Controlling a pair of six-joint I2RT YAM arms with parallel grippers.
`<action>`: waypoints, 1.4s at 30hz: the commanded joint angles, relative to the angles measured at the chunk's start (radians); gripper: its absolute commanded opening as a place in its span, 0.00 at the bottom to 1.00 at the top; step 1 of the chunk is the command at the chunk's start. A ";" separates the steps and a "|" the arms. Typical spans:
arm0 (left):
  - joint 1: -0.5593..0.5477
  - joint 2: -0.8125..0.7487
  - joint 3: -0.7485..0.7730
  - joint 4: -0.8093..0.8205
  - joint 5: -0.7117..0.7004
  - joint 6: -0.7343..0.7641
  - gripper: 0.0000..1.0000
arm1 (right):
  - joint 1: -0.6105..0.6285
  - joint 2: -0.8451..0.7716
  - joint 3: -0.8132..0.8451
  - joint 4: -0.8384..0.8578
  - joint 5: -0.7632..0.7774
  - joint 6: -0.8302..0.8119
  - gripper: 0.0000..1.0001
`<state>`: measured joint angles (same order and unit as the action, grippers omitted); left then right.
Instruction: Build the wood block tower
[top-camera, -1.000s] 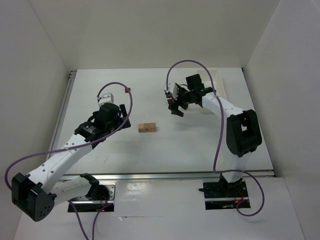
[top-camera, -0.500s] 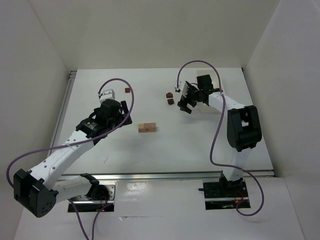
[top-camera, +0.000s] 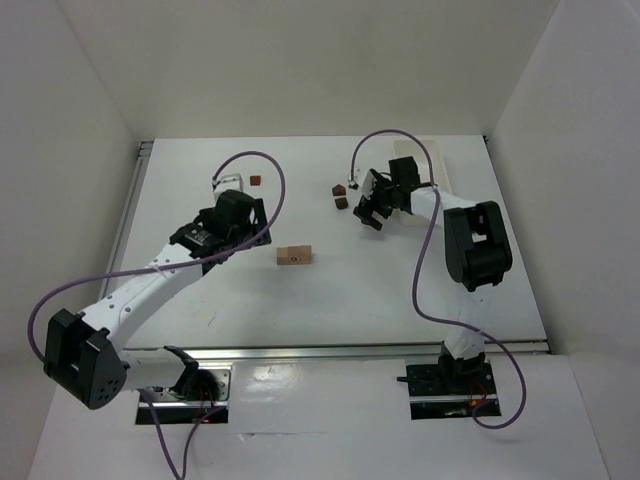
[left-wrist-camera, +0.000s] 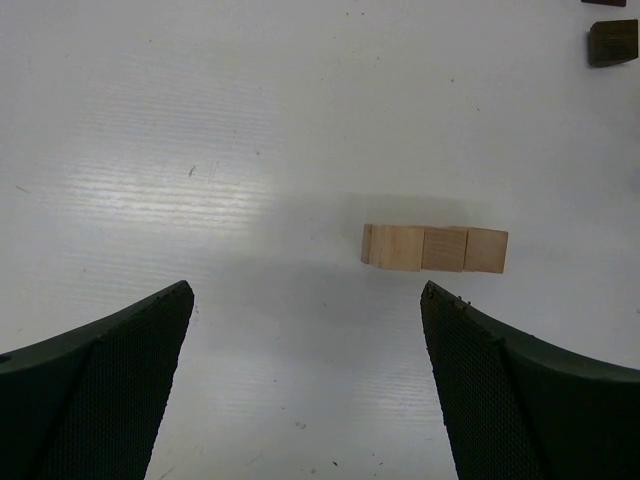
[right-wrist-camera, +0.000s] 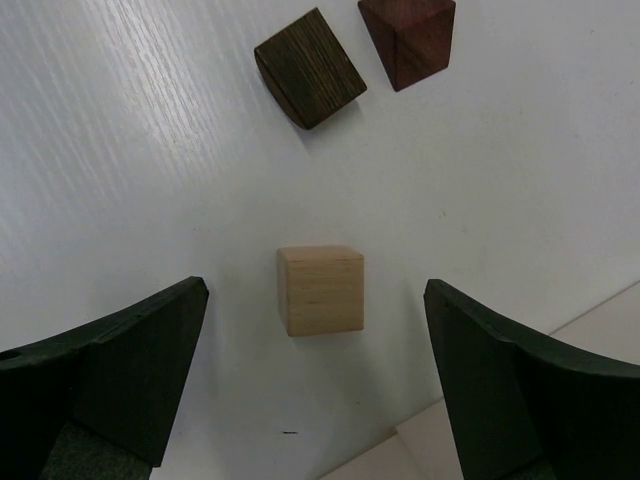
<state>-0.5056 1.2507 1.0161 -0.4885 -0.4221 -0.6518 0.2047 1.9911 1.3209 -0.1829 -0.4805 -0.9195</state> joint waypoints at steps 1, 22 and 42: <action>-0.004 0.009 0.047 0.041 -0.012 0.032 1.00 | -0.007 0.015 0.018 0.057 0.033 0.014 0.94; -0.004 0.003 0.044 0.044 0.000 0.031 1.00 | -0.007 -0.021 0.126 -0.173 -0.133 -0.021 0.20; -0.004 -0.395 -0.197 -0.062 0.019 -0.174 1.00 | 0.407 -0.175 0.126 -0.250 -0.162 -0.024 0.21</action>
<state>-0.5056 0.8856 0.8272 -0.5404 -0.4061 -0.7803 0.5793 1.8111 1.4170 -0.4156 -0.6468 -0.9508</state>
